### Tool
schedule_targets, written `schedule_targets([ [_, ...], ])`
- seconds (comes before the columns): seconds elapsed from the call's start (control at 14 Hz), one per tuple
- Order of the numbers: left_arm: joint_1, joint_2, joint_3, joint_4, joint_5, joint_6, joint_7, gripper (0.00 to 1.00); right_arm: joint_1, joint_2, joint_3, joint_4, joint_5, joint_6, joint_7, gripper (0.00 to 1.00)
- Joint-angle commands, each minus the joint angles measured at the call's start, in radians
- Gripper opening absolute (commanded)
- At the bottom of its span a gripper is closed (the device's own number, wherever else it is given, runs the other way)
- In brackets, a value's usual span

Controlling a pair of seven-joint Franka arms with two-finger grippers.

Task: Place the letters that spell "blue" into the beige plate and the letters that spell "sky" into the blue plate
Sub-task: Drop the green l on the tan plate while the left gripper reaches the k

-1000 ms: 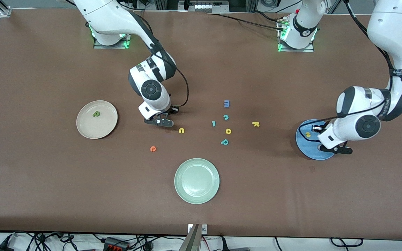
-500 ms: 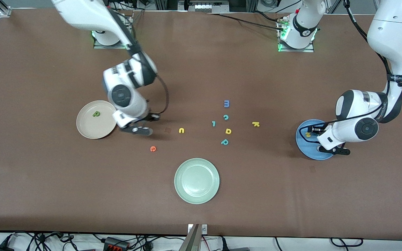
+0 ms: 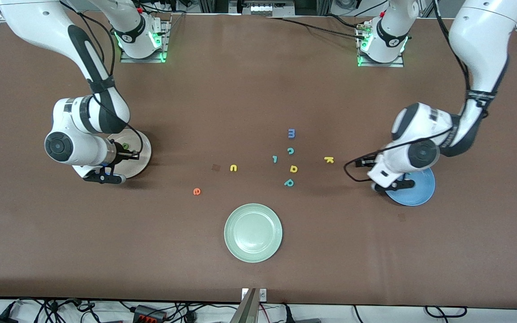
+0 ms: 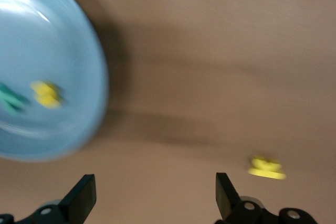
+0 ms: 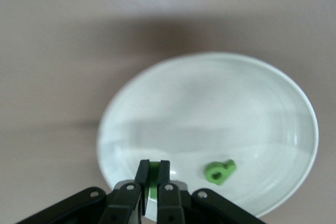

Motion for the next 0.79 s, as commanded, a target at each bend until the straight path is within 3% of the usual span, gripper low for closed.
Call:
schedule_targets([
  [0.0,0.002,0.035,-0.072,-0.019,0.024,0.054,-0.134,1.0,-0.009,-0.019,0.021,-0.05,-0.008,0.025,-0.01,0.03],
  [0.14,-0.048,0.041,-0.067,-0.064,0.028,0.161,-0.131,1.0,-0.018,-0.003,0.021,-0.053,-0.008,0.042,-0.049,0.08],
  [0.21,-0.053,0.058,-0.067,-0.082,0.03,0.229,-0.117,1.0,-0.047,0.0,0.019,-0.055,-0.008,0.042,-0.091,0.22],
  [0.29,-0.056,0.072,-0.067,-0.091,0.039,0.278,-0.116,1.0,-0.061,0.003,0.021,-0.053,-0.008,0.044,-0.099,0.74],
  [0.36,-0.073,0.081,-0.066,-0.091,0.061,0.284,-0.116,1.0,-0.066,0.0,0.019,-0.047,-0.006,0.035,-0.097,1.0],
  [0.5,-0.078,0.093,-0.061,-0.099,0.146,0.286,-0.116,0.95,-0.053,-0.032,0.027,-0.024,-0.002,0.006,-0.071,1.0],
  [0.71,-0.078,0.128,-0.063,-0.101,0.188,0.3,-0.116,0.9,0.037,-0.016,0.039,0.118,0.011,-0.054,0.054,1.0],
])
